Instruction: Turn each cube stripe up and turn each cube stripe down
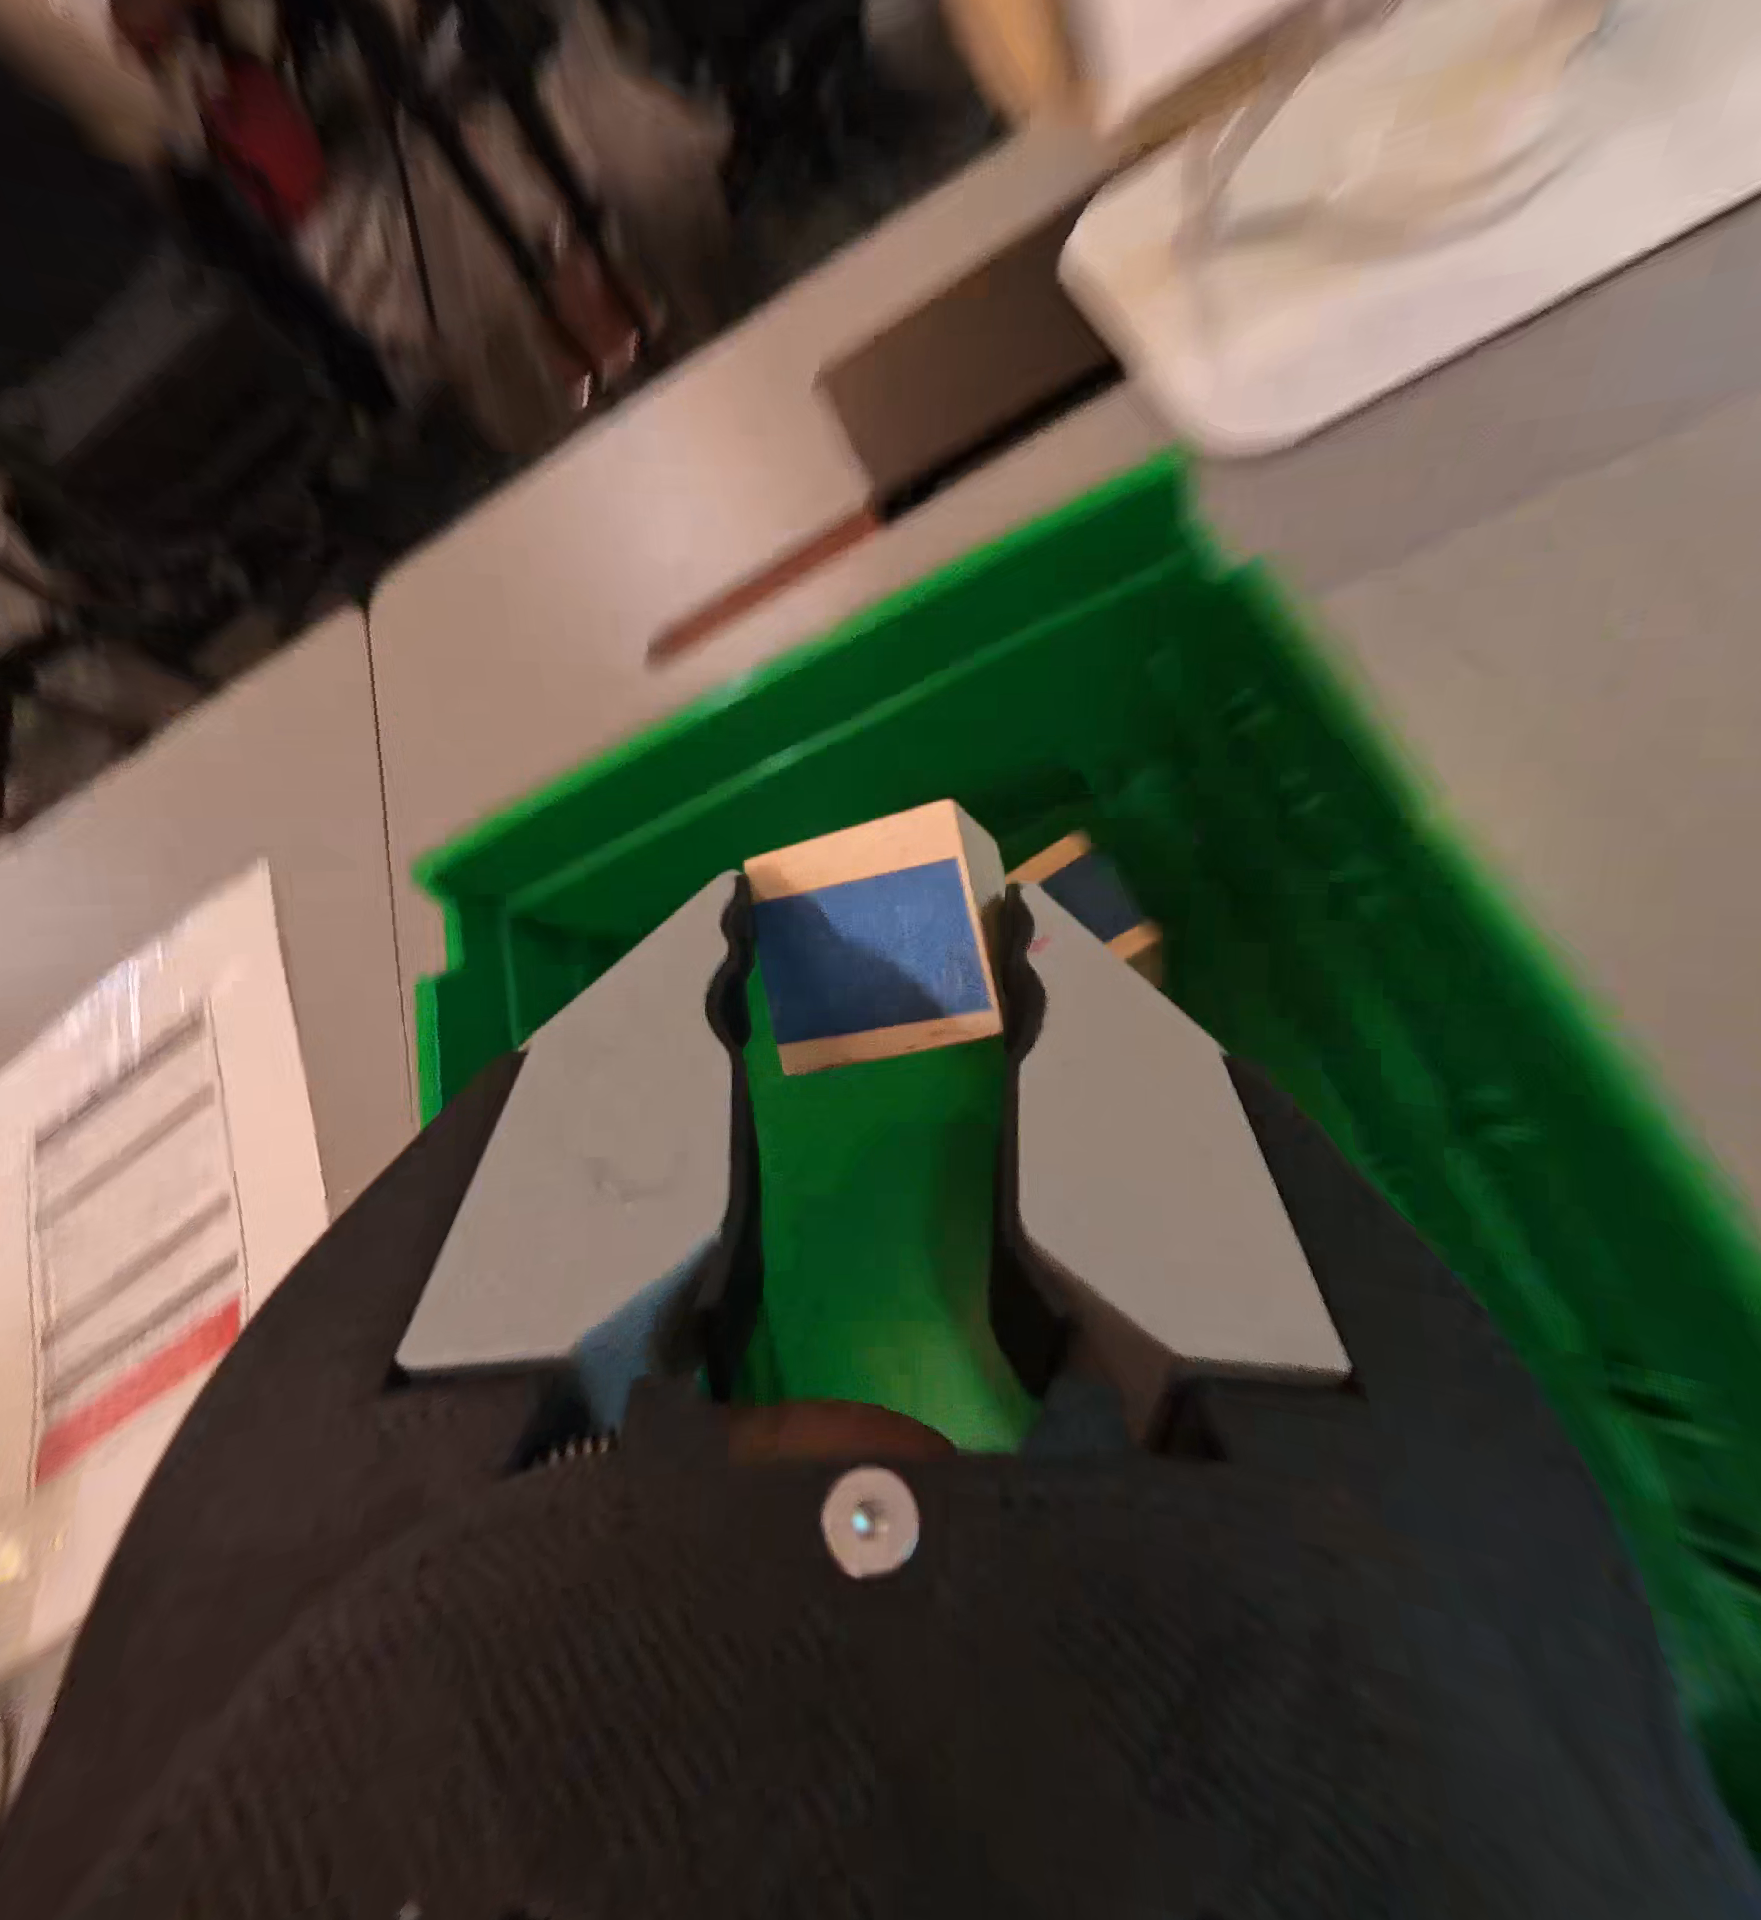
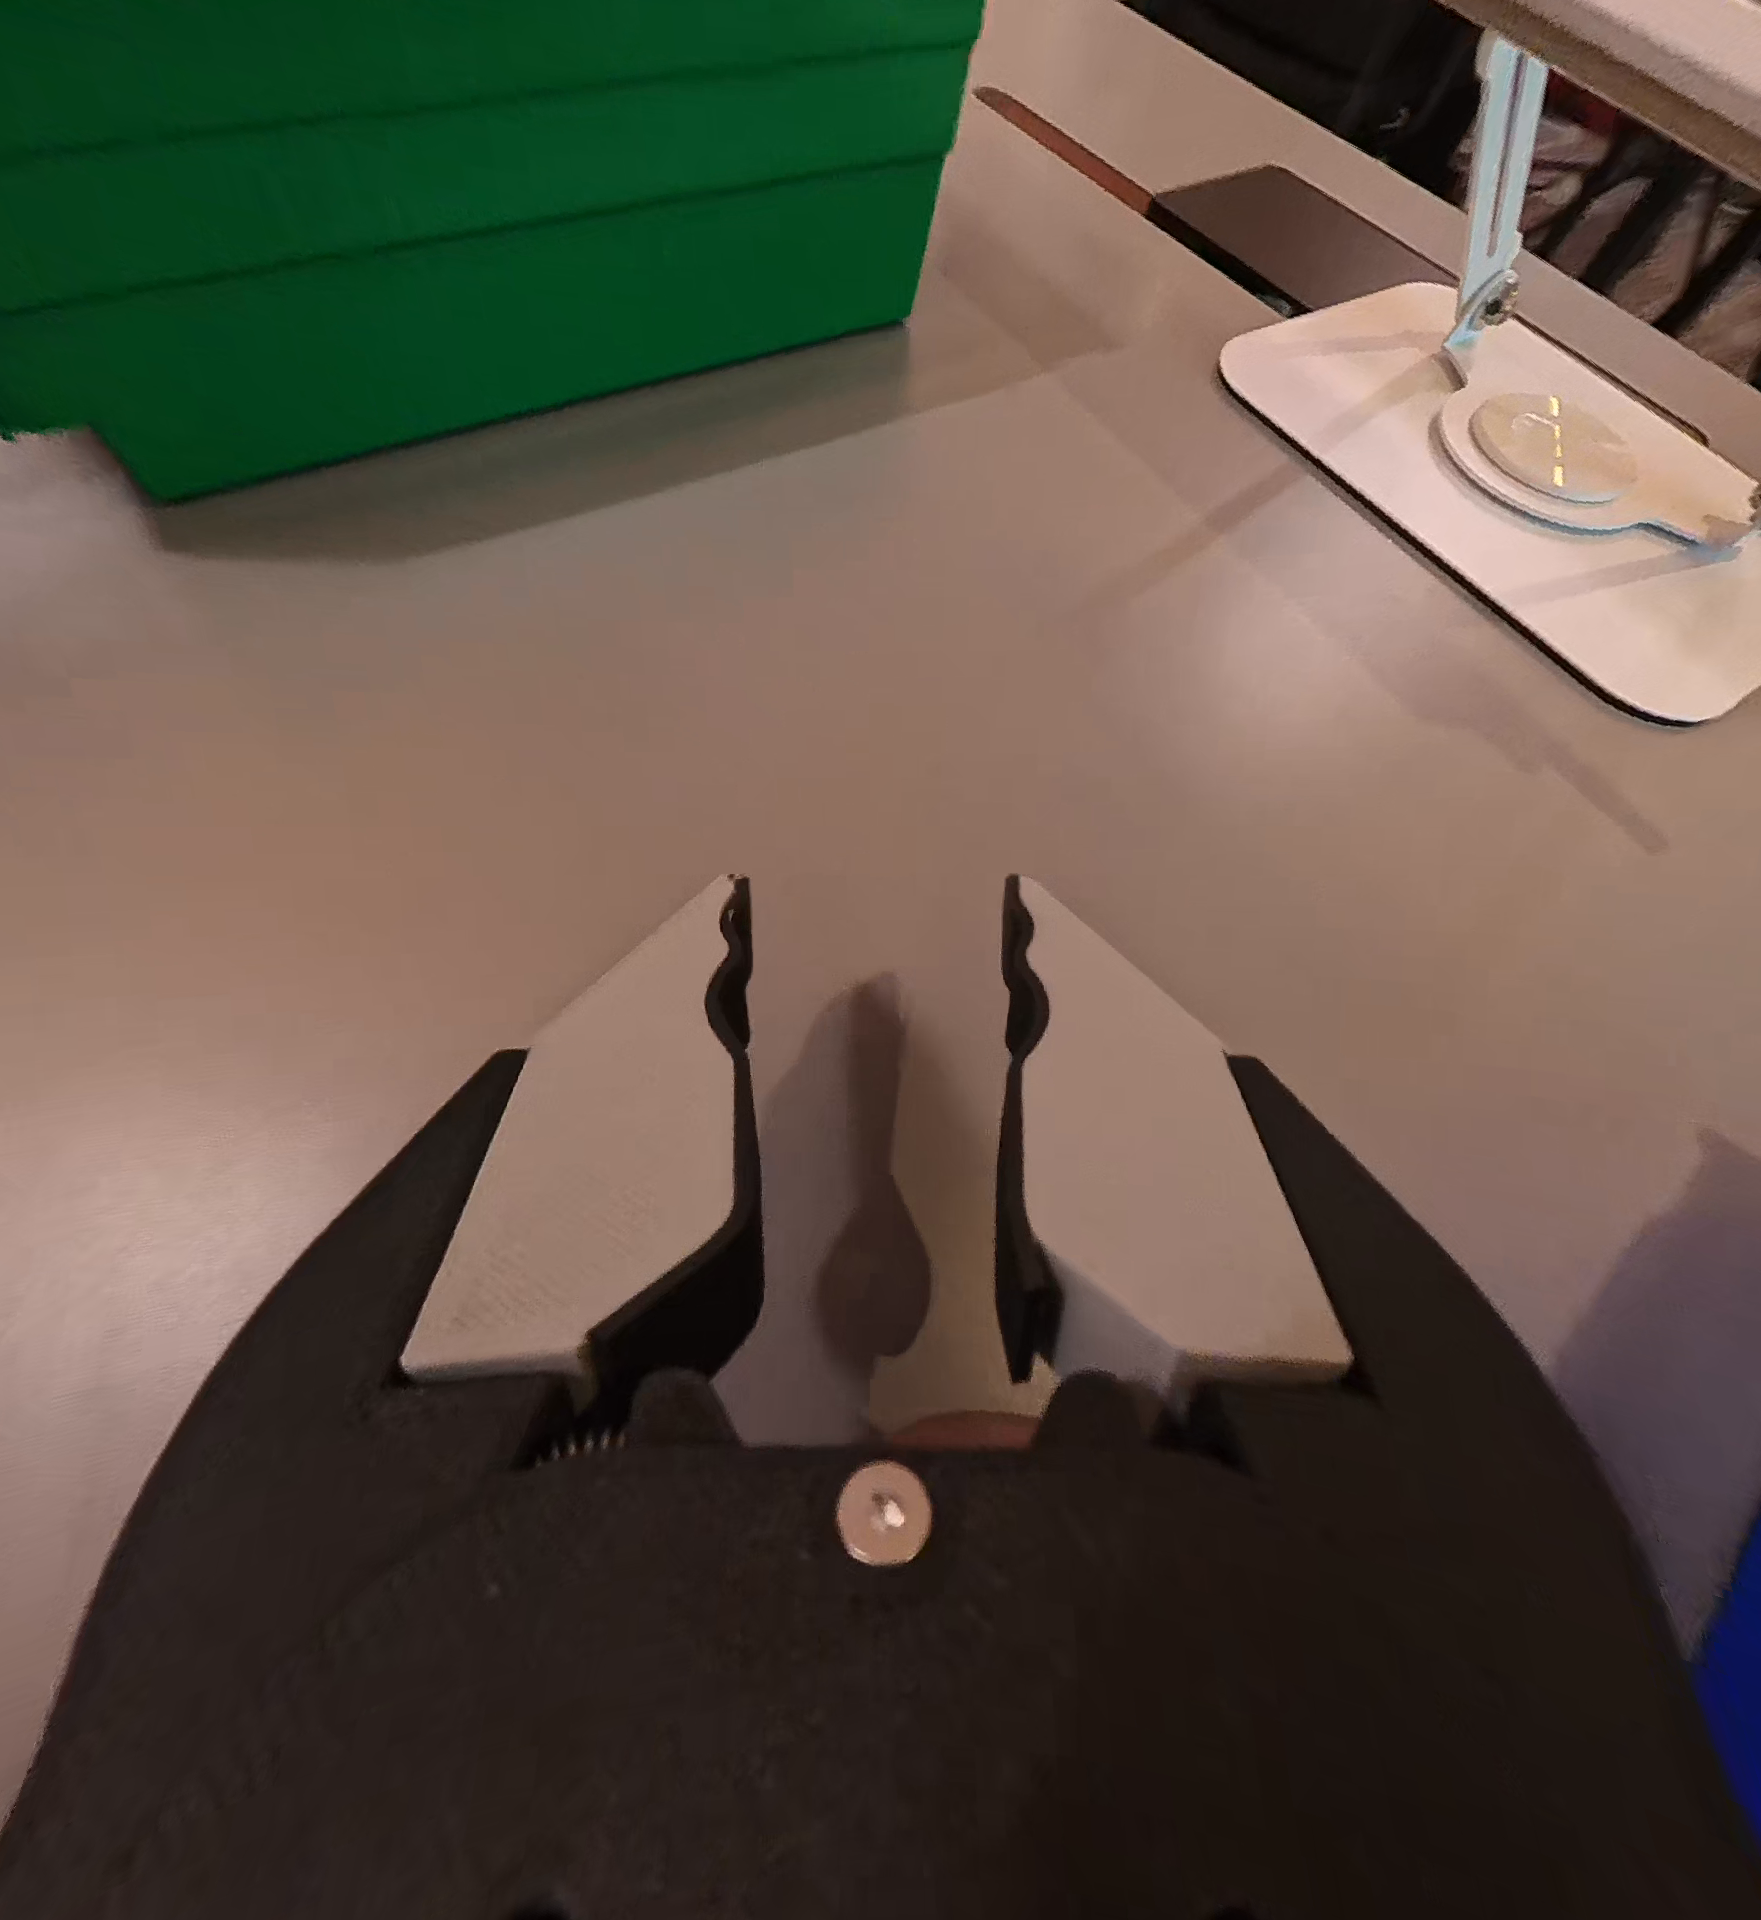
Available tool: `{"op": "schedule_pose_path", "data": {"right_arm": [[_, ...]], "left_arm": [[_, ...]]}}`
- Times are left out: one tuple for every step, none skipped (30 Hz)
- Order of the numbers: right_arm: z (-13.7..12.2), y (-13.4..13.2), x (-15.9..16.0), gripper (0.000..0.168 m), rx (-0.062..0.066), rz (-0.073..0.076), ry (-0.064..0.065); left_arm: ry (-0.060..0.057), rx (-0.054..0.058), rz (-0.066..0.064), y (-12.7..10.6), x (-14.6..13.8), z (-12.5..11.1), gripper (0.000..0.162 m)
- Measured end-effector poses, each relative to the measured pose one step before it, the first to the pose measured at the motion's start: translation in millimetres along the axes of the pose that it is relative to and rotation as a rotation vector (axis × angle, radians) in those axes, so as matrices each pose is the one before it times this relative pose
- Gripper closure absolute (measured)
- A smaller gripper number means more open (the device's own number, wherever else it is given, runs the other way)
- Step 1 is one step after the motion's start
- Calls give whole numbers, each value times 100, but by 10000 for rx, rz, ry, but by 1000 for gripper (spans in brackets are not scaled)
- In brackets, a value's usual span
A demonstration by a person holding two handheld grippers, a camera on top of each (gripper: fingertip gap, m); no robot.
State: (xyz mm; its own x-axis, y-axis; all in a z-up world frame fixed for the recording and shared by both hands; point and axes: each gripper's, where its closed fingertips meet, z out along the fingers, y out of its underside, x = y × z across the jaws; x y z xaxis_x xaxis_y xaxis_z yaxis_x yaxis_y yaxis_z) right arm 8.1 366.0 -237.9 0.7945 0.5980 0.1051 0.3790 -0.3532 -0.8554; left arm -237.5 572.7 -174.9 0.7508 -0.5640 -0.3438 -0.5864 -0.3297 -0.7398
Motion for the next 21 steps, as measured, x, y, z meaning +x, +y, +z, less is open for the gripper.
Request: {"op": "schedule_pose_path", "data": {"right_arm": [[-156, -364, -378, 122, 201, 167, -316], [-189, -425, -445, 122, 232, 145, -357], [-229, -463, -436, 121, 247, 98, -352], [-287, -488, -614, 120, 232, 7, -443], [-366, -526, -906, 121, 221, -75, -613], [-456, -704, -1195, 121, 312, -99, -760], [-494, -880, -1293, 121, 433, -18, -797], [-445, -892, -1258, 121, 467, 146, -807], [-354, -782, -1264, 121, 424, 309, -872], [-285, -643, -1184, 120, 348, 412, -877], [-264, -668, -910, 118, 387, 398, -722], [-272, -659, -702, 117, 426, 323, -577], [-253, -500, -618, 118, 328, 300, -539], [-247, -355, -664, 117, 223, 315, -561], [-178, -322, -933, 117, 200, 332, -728], [-52, -239, -1160, 118, 170, 375, -876], [83, -21, -535, 116, 47, 336, -478], [115, 73, 117, 118, -1, 178, -56], [140, 131, 196, 118, -33, 172, -3], [161, 57, -145, 118, 3, 207, -234], [118, -12, -342, 118, 56, 260, -364]], "left_arm": [[261, 789, 314, -2053, 1482, -1641, 116], [357, 849, 425, -2238, 1887, -1669, 116], [459, 878, 486, -2331, 2275, -1563, 116], [532, 855, 520, -2278, 2544, -1353, 116], [632, 861, 596, -2186, 2801, -1066, 116], [650, 969, 661, -2158, 2900, -767, 116], [482, 968, 544, -1959, 2615, -404, 116], [474, 808, 383, -1524, 2445, -65, 116], [627, 763, 294, -1224, 2521, 124, 116], [622, 771, 280, -1017, 2375, 215, 116], [529, 690, 283, -751, 2050, 252, 116], [405, 542, 259, -454, 1649, 237, 116], [270, 365, 177, -205, 1164, 193, 116], [191, 314, 31, -150, 798, 108, 116], [215, 358, -111, -241, 654, 21, 116], [135, 382, -153, -338, 453, -8, 116], [7, 338, -36, -393, 261, -28, 116], [-54, 200, 135, -345, 187, 5, 116], [-8, 107, 214, -346, 270, 60, 116], [100, 118, 180, -418, 440, 72, 116], [73, 183, 103, -488, 378, 60, 116]]}}
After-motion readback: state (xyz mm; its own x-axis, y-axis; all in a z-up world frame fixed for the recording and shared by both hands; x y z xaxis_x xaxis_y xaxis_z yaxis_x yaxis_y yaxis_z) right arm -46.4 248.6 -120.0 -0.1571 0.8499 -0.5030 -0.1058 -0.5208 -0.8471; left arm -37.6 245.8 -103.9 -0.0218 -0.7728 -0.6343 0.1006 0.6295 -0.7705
